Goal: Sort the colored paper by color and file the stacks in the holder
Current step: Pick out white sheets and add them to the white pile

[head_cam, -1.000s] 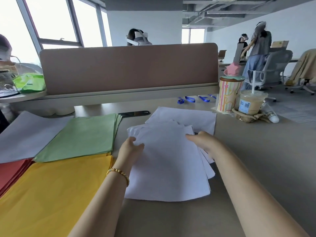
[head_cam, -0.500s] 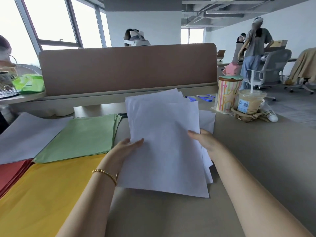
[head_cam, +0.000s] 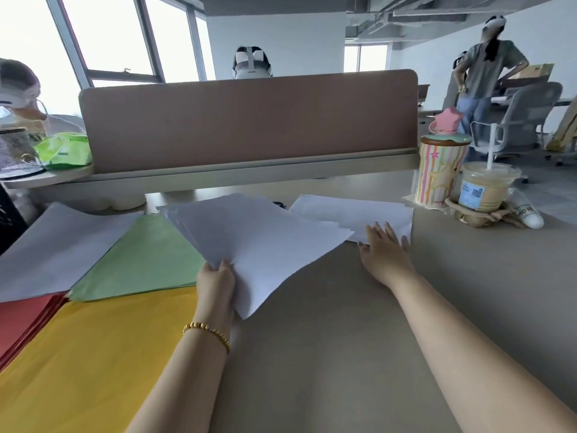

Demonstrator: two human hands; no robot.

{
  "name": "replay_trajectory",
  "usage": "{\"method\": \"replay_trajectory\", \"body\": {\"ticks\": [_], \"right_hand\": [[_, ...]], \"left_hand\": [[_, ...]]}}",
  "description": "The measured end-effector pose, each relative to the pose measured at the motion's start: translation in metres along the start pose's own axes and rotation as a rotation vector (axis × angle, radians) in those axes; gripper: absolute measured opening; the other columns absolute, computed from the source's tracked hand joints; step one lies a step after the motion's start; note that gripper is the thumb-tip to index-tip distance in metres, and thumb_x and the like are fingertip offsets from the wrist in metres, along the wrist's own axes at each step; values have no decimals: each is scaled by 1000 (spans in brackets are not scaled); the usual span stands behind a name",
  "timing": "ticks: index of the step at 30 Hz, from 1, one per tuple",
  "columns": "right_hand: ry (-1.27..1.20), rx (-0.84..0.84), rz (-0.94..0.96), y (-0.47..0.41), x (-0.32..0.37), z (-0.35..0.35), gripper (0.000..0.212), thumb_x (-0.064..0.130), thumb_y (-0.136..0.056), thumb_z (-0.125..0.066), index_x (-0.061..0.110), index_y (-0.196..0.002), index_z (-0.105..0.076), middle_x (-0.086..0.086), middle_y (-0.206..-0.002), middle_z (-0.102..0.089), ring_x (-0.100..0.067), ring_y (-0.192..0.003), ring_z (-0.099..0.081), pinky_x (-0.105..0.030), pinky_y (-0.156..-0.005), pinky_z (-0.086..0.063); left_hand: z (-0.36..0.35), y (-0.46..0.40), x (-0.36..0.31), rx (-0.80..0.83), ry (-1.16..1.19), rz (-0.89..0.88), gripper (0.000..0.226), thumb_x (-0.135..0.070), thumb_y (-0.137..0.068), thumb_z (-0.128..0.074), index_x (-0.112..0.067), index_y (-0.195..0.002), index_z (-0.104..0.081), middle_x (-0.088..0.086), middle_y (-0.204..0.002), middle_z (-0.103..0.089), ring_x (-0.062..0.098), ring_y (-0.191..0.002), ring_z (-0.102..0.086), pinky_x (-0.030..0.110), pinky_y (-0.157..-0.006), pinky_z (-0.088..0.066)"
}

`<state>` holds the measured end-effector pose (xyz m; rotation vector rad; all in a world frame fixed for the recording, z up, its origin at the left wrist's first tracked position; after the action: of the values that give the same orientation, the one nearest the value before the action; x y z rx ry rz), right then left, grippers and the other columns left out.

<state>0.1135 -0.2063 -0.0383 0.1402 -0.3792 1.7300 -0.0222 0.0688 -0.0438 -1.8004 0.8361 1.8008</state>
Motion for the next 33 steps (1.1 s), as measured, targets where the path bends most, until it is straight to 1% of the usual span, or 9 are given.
{"method": "replay_trajectory", "body": {"ticks": [4, 10, 14, 16, 18, 22, 24, 28, 33], "right_hand": [[198, 126, -49, -3, 3, -4, 55, 38, -97, -21, 16, -148, -22, -4, -157, -20, -27, -143, -18, -47, -113, -14], [431, -129, 49, 24, 29, 14, 44, 34, -97, -27, 18, -109, -66, -4, -115, -66, -26, -111, -54, -33, -93, -32], [488, -162, 141, 43, 37, 25, 34, 20, -94, -34, 19, -93, -68, 0, -98, -70, -21, -95, -60, -29, -79, -29], [488, -125, 195, 57, 43, 33, 33, 19, -95, -33, 16, -71, -55, -2, -94, -69, -23, -85, -59, -29, -74, -27], [357, -99, 242, 74, 50, 39, 40, 24, -99, -28, 15, -62, -42, -7, -92, -69, -26, -85, -58, -29, -72, -29], [-199, -76, 128, 86, 41, 52, 22, 18, -89, -42, 15, -81, -62, -8, -76, -68, -28, -76, -60, -30, -66, -46], [-423, -122, 30, 83, 22, 58, 16, 22, -77, -46, 17, -67, -58, -6, -65, -59, -27, -66, -49, -30, -57, -38], [-520, -343, -252, 60, -33, 64, 30, 20, -94, -37, 7, -93, -63, -16, -96, -67, -35, -94, -58, -36, -77, -44], [-177, -44, -290, 48, -56, 49, 36, 33, -99, -31, 12, -74, -48, -23, -112, -61, -35, -104, -55, -33, -78, -38]], "left_hand": [[-5, -1, -1, 9, -3, -39, 16, -10, -96, -42, -12, -106, -54, 13, -106, -63, 32, -101, -60, 45, -95, -48], [-4, 7, -8, 24, 9, -45, 27, -12, -97, -41, -6, -121, -52, 12, -113, -61, 32, -105, -58, 43, -97, -47], [-6, 15, -14, 82, 17, -57, 30, -9, -99, -40, 0, -126, -50, 12, -116, -59, 23, -99, -56, 29, -87, -44], [-8, 20, -19, 117, -3, -75, 32, -10, -99, -41, 1, -127, -50, 13, -118, -58, 18, -96, -53, 24, -81, -40], [-10, 23, -22, 156, 8, -75, 32, -10, -99, -43, 2, -127, -50, 15, -122, -59, 17, -94, -54, 23, -78, -40], [-14, 32, -21, 255, 15, -19, 31, -10, -99, -43, 2, -126, -51, 12, -103, -64, 14, -74, -59, 13, -54, -50], [-15, 37, -21, 321, -24, 15, 28, -10, -98, -44, 3, -123, -52, 9, -91, -64, 15, -71, -58, 15, -50, -51], [-20, 39, -24, 415, -243, 42, 26, -9, -97, -46, 3, -118, -56, 14, -103, -62, 19, -71, -58, 23, -60, -46], [-34, 55, -16, 584, -476, 108, 24, -7, -95, -43, 4, -113, -56, 12, -91, -64, 23, -77, -62, 26, -60, -51]]}}
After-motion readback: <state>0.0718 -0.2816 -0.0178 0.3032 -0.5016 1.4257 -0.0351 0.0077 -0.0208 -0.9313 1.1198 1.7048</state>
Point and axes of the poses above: each hand's wrist, its own y-axis away from the middle knuckle, its own z-axis out of the back of the hand, x = y × z, the point moved 5 cm from there along -y, towards the middle knuckle
